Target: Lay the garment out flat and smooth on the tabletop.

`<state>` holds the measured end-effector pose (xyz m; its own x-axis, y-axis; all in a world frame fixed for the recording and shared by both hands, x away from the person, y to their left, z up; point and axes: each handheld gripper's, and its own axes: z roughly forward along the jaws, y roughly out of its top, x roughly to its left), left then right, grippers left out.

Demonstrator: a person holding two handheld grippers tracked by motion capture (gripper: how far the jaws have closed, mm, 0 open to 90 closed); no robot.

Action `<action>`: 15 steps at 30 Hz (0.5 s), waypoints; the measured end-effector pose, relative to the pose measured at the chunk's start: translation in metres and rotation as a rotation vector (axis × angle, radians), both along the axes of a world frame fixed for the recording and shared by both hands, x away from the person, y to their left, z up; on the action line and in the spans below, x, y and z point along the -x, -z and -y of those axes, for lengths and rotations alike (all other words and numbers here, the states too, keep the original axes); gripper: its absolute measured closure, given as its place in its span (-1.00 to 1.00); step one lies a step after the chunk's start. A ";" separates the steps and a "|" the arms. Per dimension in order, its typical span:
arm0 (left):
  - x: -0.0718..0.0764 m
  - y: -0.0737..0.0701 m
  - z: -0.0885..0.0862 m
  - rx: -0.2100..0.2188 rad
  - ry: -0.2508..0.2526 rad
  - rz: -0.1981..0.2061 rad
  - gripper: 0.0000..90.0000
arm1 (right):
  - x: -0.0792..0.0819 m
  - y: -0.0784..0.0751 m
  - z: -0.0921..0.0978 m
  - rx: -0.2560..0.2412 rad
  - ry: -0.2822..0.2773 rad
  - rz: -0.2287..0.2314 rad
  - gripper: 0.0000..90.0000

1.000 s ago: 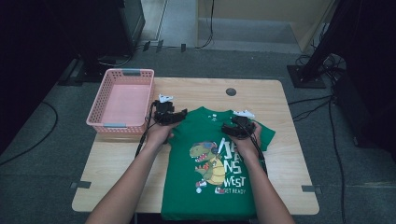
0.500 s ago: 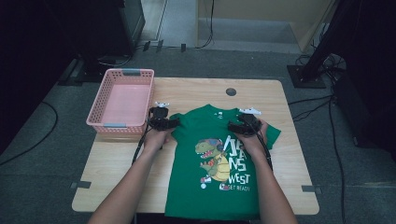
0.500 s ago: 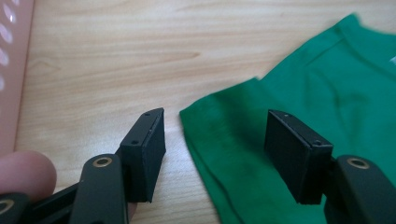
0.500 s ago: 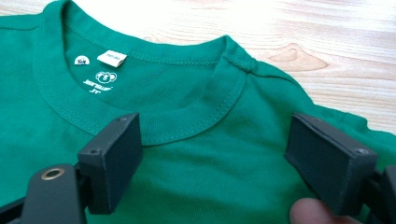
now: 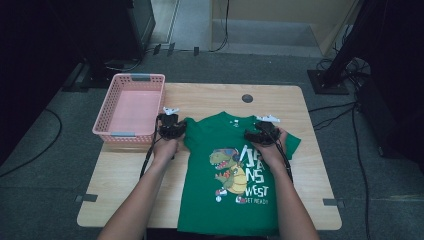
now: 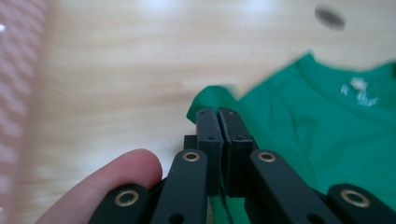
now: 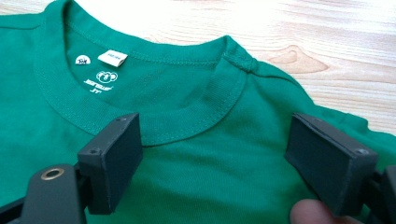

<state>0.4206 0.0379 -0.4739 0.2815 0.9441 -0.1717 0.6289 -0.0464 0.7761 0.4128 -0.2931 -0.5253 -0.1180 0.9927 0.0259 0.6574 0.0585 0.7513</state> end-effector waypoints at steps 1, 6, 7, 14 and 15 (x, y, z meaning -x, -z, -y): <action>0.001 -0.003 -0.001 -0.006 -0.021 0.009 0.98 | 0.000 0.000 0.000 0.000 -0.001 0.000 -0.59; 0.001 -0.002 0.000 -0.062 -0.098 0.034 0.44 | 0.000 0.000 0.001 0.000 -0.002 -0.001 -0.59; 0.002 -0.002 0.005 -0.066 -0.076 0.041 0.34 | -0.001 0.000 0.001 0.001 -0.002 -0.001 -0.59; 0.007 0.014 0.035 -0.010 0.154 0.001 0.10 | -0.003 0.000 0.002 0.001 0.004 0.000 -0.59; 0.007 0.018 0.038 -0.029 0.170 -0.009 0.08 | -0.003 0.000 0.002 0.001 0.006 0.000 -0.59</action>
<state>0.4137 -0.0002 -0.4919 0.4362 0.8876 -0.1481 0.6172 -0.1753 0.7670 0.4161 -0.2949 -0.5253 -0.1123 0.9934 0.0250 0.6574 0.0555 0.7515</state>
